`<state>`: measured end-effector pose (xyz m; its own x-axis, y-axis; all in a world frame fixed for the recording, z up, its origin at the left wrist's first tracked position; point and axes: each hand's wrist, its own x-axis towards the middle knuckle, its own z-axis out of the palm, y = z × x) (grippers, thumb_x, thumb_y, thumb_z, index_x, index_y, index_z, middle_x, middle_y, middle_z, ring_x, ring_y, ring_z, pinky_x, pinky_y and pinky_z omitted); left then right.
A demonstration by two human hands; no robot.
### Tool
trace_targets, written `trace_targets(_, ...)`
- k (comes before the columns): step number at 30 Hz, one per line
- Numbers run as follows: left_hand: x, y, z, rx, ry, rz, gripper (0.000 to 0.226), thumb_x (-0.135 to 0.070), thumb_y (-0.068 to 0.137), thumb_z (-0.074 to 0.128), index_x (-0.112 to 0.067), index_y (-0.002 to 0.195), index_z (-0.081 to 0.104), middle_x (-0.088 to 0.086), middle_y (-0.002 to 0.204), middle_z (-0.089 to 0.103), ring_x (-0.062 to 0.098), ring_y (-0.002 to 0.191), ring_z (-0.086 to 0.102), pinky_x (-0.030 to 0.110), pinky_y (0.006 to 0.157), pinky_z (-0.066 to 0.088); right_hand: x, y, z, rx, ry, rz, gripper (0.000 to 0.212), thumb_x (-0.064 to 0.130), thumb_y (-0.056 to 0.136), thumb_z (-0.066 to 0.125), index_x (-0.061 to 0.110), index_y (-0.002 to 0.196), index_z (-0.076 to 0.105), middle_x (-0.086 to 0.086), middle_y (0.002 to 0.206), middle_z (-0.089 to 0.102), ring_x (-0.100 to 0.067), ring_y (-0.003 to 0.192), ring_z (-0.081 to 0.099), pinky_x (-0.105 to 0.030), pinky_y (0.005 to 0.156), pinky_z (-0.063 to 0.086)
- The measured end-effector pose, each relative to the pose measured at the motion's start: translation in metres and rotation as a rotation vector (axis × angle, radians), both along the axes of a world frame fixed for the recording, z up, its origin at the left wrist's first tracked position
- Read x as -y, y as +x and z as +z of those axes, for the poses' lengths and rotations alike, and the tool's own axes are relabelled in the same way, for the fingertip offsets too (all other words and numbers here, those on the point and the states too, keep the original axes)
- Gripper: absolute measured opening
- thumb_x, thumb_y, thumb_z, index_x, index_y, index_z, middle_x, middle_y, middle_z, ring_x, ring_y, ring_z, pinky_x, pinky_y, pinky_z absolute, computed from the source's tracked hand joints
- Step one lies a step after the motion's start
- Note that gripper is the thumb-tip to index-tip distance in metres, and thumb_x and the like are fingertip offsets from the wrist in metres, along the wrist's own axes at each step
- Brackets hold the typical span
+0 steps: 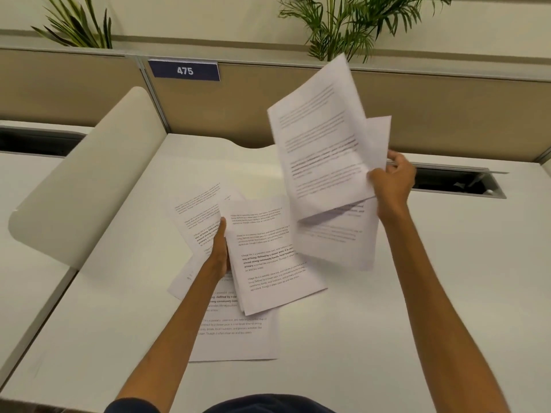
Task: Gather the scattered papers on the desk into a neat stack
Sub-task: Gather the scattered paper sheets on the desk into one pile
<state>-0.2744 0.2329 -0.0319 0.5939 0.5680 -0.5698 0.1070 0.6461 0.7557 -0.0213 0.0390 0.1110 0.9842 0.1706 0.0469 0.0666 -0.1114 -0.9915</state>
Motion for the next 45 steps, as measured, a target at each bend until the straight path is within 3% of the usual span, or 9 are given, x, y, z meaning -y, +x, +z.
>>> trace_targets(5,-0.001,0.002,-0.003,0.025,-0.088,-0.033,0.093,-0.080,0.088,0.007,-0.016,0.128,0.061,0.014,0.110,0.074,0.030,0.097,0.070,0.037,0.067,0.059,-0.012,-0.028,-0.069,-0.220,-0.114,0.064,0.043,-0.002,0.078,0.061,0.006,0.120,0.061,-0.007,0.104,0.066,-0.024,0.091,0.064,-0.025,0.073,0.049)
trace_targets(11,-0.006,0.004,-0.013,0.011,0.034,-0.047,0.088,-0.082,0.081,0.044,-0.023,0.145,0.051,0.015,0.137,0.062,0.039,0.123,0.061,0.058,0.101,0.049,-0.021,-0.072,-0.150,-0.334,-0.248,0.147,0.044,-0.003,0.083,0.053,0.004,0.126,0.058,-0.012,0.121,0.065,-0.029,0.108,0.062,-0.027,0.086,0.047)
trace_targets(16,0.003,0.005,-0.011,-0.099,0.155,-0.062,0.056,-0.035,0.083,0.079,-0.009,0.130,0.063,0.011,0.124,0.071,0.030,0.107,0.069,0.044,0.091,0.057,-0.021,-0.079,-0.174,-0.202,-0.442,0.311,0.047,-0.002,0.084,0.048,0.004,0.130,0.055,-0.012,0.120,0.063,-0.031,0.111,0.058,-0.033,0.094,0.048)
trace_targets(20,0.011,0.005,-0.022,-0.127,0.267,-0.112,0.052,0.006,0.073,0.080,-0.001,0.123,0.067,0.016,0.119,0.072,0.034,0.105,0.071,0.040,0.081,0.061,-0.024,-0.072,-0.182,-0.240,-0.534,0.369,0.048,0.008,0.089,0.049,0.010,0.136,0.053,-0.010,0.128,0.055,-0.030,0.129,0.039,-0.037,0.105,0.036)
trace_targets(24,0.006,0.007,-0.011,-0.043,0.343,-0.147,0.051,0.001,0.071,0.083,-0.006,0.119,0.069,0.011,0.116,0.075,0.030,0.104,0.073,0.051,0.092,0.057,-0.022,-0.060,-0.165,-0.332,-0.384,0.493,0.049,0.033,0.088,0.058,0.017,0.134,0.057,-0.004,0.131,0.062,-0.027,0.125,0.053,-0.038,0.101,0.046)
trace_targets(27,-0.003,0.010,0.021,0.041,0.406,-0.139,0.051,0.000,0.067,0.085,-0.005,0.116,0.071,0.010,0.113,0.076,0.033,0.104,0.073,0.052,0.089,0.058,-0.018,-0.053,-0.132,-0.515,-0.025,0.606,0.046,0.027,0.088,0.069,0.016,0.131,0.059,-0.001,0.126,0.067,-0.020,0.112,0.065,-0.029,0.080,0.055)
trace_targets(31,-0.012,0.017,0.080,0.137,0.566,-0.109,0.051,-0.006,0.063,0.081,-0.009,0.113,0.070,0.004,0.107,0.078,0.028,0.096,0.075,0.046,0.081,0.062,-0.020,-0.049,-0.081,-0.411,0.190,0.689,0.048,0.011,0.083,0.073,0.006,0.129,0.060,-0.011,0.125,0.067,-0.031,0.115,0.064,-0.046,0.092,0.055)
trace_targets(41,0.003,0.031,0.144,0.257,0.826,0.068,0.044,-0.039,0.062,0.085,-0.028,0.100,0.065,-0.004,0.099,0.066,0.014,0.086,0.067,0.023,0.067,0.059,-0.018,-0.063,-0.025,-0.153,0.135,0.703,0.038,0.013,0.068,0.083,0.024,0.102,0.071,-0.005,0.102,0.074,-0.024,0.094,0.072,-0.042,0.081,0.059)
trace_targets(45,0.005,0.034,0.138,0.254,0.834,0.076,0.044,-0.027,0.069,0.084,-0.024,0.106,0.060,-0.001,0.099,0.063,0.015,0.085,0.066,0.022,0.065,0.059,-0.016,-0.071,-0.042,-0.141,0.124,0.628,0.042,0.022,0.067,0.081,0.019,0.108,0.070,-0.003,0.101,0.075,-0.026,0.090,0.072,-0.041,0.076,0.061)
